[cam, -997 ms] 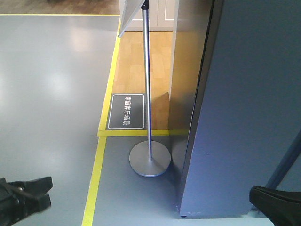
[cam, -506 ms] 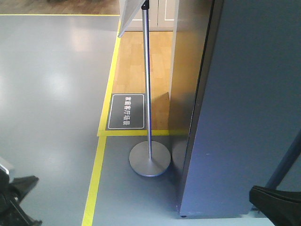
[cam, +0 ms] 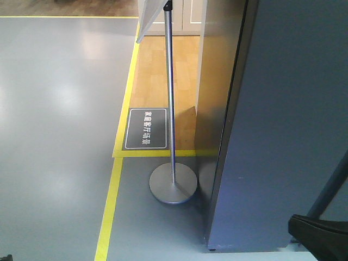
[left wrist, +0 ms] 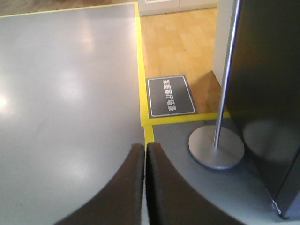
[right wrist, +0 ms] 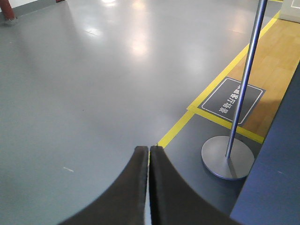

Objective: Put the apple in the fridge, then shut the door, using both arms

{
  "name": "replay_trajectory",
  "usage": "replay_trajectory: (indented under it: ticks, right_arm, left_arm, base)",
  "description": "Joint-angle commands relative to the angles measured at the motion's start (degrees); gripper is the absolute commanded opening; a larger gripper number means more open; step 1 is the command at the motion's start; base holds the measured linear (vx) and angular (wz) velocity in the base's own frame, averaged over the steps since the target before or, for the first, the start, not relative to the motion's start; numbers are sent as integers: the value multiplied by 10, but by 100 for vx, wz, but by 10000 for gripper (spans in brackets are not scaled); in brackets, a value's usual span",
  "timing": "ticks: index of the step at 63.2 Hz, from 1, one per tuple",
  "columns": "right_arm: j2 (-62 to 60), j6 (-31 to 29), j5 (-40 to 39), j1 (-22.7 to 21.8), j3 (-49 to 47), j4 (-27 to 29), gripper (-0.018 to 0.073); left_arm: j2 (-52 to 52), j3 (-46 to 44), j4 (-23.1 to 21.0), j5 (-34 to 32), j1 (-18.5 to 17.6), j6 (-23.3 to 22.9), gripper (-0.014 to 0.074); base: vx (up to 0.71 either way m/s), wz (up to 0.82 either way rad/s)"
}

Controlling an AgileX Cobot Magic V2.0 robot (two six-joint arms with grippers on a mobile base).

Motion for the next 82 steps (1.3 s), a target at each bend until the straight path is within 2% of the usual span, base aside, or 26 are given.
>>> replay_trajectory:
  ticks: [1,12,16,19,22,28,30,34,39,51,59,67,73,82]
  right_arm:
    - [4,-1,-17,-1,-14,29,-4]
    - [4,-1,-17,-1,-14,29,-4]
    - [4,-1,-17,-1,-14,29,-4]
    - [4,-1,-17,-1,-14,29,-4]
    - [4,-1,-17,-1,-14,29,-4]
    - [4,-1,-17,-1,-14,29,-4]
    - [4,-1,-17,-1,-14,29,-4]
    - [4,-1,-17,-1,-14,29,-4]
    - [4,-1,-17,-1,-14,29,-4]
    - [4,-1,-17,-1,-14,29,-4]
    - [4,-1,-17,-1,-14,29,-4]
    - [4,-1,-17,-1,-14,29,-4]
    - [4,-1,-17,-1,-14,29,-4]
    - [4,-1,-17,-1,-14,29,-4]
  left_arm:
    - [-5,12,7,-40,-5,-10,-6]
    - [-5,13,8,-38,-5,-12,-6]
    - [-5,13,32,-35,-5,-19,-6]
    - [-5,13,86,-32,-5,-36,-6]
    - [-5,13,160,-32,-5,-76,-6]
    - [-5,13,313,-41,-5,-194,-6]
    - [-5,15,348,-47,-4,-242,-6]
    - [-5,15,393,-47,-4,-307,-6]
    - [-5,18,396,-47,-4,-350,-6]
    - [-56,19,396,-43,-4,-348,-6]
    - [-149,19,396,-32,-4,-312,-6]
    - [-246,19,396,24,-1,-258,-6]
    - [-303,19,391,77,21,-251,-6]
    - [-365,19,391,145,76,-258,-6]
  base:
    - [0,0]
    - [0,0]
    - [0,0]
    - [0,0]
    - [0,0]
    - [0,0]
    - [0,0]
    - [0,0]
    - [0,0]
    - [0,0]
    - [0,0]
    - [0,0]
    - [0,0]
    - [0,0]
